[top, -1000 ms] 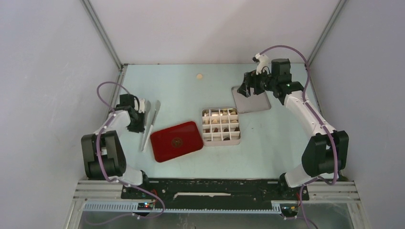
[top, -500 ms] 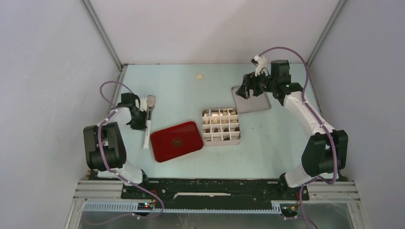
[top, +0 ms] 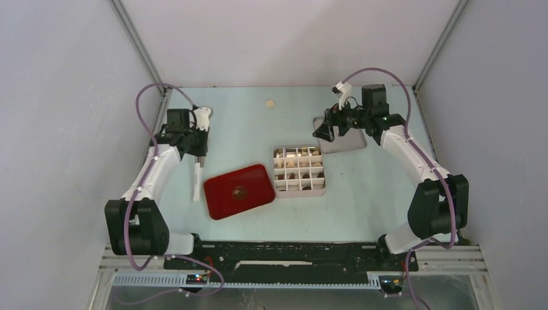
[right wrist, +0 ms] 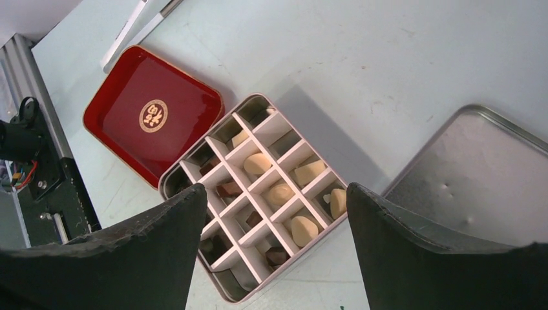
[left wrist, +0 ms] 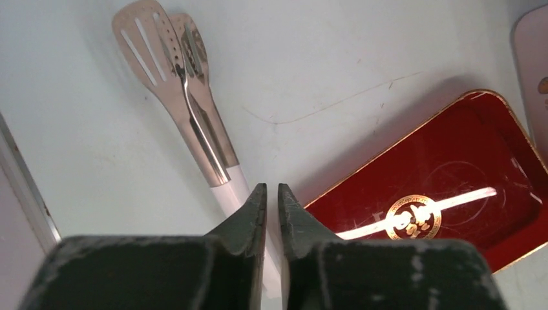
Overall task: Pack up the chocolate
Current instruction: Adjust the clamp at the center of the board, then pick up the clamp from the center of the board.
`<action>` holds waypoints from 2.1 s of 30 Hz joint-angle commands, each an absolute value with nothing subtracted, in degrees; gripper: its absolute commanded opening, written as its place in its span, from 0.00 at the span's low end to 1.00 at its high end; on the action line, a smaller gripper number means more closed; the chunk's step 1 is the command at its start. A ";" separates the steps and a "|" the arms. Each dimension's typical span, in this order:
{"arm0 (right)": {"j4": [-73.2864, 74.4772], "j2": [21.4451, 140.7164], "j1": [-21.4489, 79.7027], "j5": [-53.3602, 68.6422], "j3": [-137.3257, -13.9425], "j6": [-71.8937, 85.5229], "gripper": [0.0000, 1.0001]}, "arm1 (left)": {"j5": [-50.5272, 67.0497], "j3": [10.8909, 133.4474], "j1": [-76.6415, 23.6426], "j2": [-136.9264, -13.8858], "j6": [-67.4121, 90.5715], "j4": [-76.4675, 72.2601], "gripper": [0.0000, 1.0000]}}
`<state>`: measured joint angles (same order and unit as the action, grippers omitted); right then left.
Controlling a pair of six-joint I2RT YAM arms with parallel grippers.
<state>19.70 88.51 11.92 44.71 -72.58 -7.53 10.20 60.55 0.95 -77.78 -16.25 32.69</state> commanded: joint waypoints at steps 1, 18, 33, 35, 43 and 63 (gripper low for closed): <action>18.92 88.91 12.45 46.85 -72.70 -9.61 0.82 | 5.61 61.16 2.30 -78.10 -6.57 34.01 0.26; 19.32 91.13 12.02 47.59 -72.69 -9.51 0.84 | 4.74 57.08 6.94 -90.20 -2.98 28.38 0.53; 19.08 92.62 11.04 49.21 -72.73 -8.32 0.84 | -3.23 55.91 9.76 -90.32 -3.34 27.71 0.47; 19.03 92.71 11.05 49.37 -72.69 -8.26 0.84 | -3.32 55.93 10.04 -91.07 -3.15 28.17 0.46; 19.20 92.57 10.52 49.52 -72.69 -7.96 0.84 | -5.30 54.90 12.12 -90.09 -2.82 27.67 0.40; 19.21 93.23 10.15 50.76 -72.69 -7.92 0.85 | 0.79 53.75 13.84 -90.34 -8.37 29.59 0.00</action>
